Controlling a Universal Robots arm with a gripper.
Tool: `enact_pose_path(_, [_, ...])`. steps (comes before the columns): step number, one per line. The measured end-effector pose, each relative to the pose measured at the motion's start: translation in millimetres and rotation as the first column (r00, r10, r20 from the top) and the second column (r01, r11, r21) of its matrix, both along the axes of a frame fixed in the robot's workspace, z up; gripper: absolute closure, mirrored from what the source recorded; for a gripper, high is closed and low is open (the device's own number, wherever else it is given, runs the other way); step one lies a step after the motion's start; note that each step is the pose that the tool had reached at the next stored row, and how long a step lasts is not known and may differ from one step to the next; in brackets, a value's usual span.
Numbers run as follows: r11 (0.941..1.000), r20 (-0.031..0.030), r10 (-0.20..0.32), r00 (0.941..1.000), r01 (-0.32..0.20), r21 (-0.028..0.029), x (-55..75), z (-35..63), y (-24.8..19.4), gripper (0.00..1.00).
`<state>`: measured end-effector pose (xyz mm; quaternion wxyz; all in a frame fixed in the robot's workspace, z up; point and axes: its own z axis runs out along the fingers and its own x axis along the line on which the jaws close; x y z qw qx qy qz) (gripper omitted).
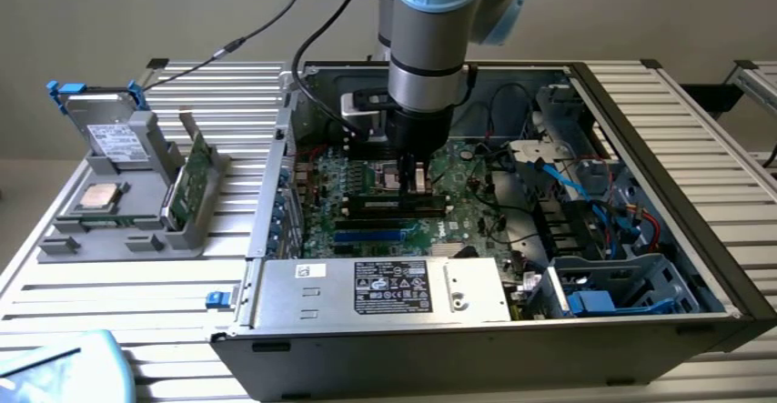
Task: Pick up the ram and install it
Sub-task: 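Insert the ram into the slot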
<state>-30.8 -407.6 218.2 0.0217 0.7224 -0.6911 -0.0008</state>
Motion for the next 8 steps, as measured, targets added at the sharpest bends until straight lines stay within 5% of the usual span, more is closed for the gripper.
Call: enact_pose_path(8, [1.0000,-0.0001,0.001,1.0000,-0.001,-0.0001,0.0,1.2,0.0,0.86])
